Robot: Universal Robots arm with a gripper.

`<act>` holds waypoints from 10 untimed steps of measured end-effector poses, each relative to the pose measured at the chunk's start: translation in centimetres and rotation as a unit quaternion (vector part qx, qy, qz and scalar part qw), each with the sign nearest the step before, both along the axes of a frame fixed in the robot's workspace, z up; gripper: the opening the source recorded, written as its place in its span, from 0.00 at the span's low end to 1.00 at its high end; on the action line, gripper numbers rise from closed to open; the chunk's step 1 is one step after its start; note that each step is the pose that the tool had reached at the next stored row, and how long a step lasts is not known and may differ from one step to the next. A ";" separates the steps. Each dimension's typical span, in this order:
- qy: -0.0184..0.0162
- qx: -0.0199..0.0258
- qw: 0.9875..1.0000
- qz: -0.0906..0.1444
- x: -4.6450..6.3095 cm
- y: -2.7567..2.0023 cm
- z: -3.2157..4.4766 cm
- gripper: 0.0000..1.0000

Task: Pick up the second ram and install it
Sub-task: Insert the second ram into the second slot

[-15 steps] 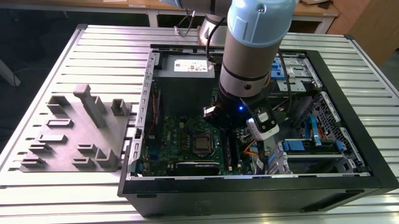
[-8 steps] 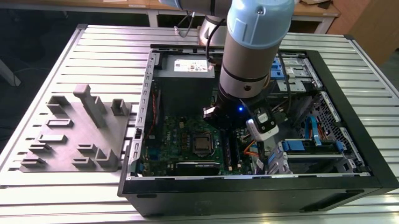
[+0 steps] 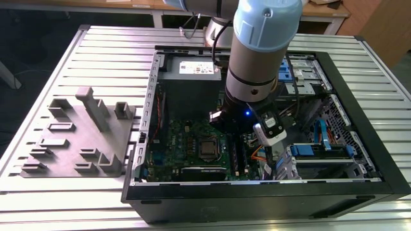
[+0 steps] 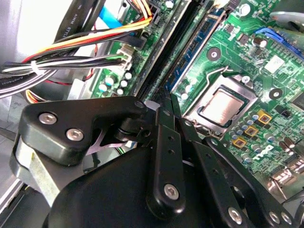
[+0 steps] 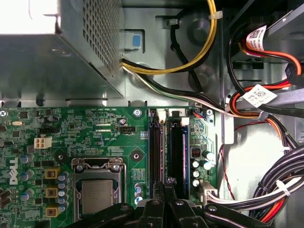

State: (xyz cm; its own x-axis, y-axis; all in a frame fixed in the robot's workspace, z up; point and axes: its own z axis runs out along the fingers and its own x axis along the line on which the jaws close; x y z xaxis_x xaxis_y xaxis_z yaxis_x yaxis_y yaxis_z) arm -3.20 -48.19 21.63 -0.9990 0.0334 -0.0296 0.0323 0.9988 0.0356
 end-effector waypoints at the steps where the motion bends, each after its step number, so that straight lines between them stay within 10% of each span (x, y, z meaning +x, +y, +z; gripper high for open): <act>1: 0.000 0.000 1.000 0.000 0.0 0.00 0.00 0.08; 10: 0.000 0.000 1.000 0.000 0.0 0.00 -0.14 0.08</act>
